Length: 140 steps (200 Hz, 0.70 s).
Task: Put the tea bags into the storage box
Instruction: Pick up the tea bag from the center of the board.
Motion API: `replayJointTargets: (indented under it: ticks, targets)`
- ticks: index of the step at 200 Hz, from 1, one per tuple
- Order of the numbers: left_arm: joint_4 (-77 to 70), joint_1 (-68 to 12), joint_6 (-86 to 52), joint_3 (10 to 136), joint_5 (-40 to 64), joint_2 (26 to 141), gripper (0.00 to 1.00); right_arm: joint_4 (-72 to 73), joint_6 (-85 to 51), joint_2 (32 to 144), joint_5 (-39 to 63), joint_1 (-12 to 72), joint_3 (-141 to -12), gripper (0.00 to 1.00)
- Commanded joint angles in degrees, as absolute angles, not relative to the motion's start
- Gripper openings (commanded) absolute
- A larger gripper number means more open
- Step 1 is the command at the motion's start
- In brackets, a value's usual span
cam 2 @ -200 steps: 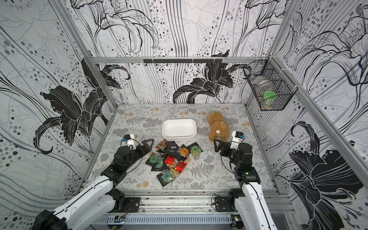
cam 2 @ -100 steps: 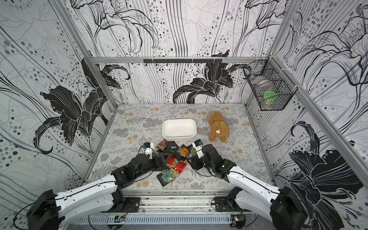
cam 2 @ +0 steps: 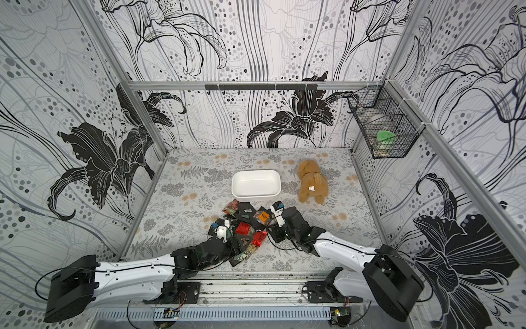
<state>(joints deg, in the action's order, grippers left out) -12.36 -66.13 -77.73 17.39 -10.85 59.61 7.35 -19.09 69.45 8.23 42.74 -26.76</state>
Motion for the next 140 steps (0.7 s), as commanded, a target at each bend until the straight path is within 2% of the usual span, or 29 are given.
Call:
replayJointTargets:
  ticks: [1, 21, 140]
  targets:
    - [-17.22, -67.17, -83.54, 15.8, -14.56, 60.77, 0.7, 8.65, -17.72, 71.5, 6.37, 43.07, -25.75, 0.39]
    - [-18.69, -67.63, -85.33, 15.34, -14.68, 62.13, 0.7, 8.12, -17.52, 74.78, 7.75, 43.23, -27.41, 0.34]
    - [-25.26, -68.53, -90.35, 15.98, -16.51, 70.86, 0.71, 7.79, -16.72, 81.33, 6.97, 45.61, -31.27, 0.34]
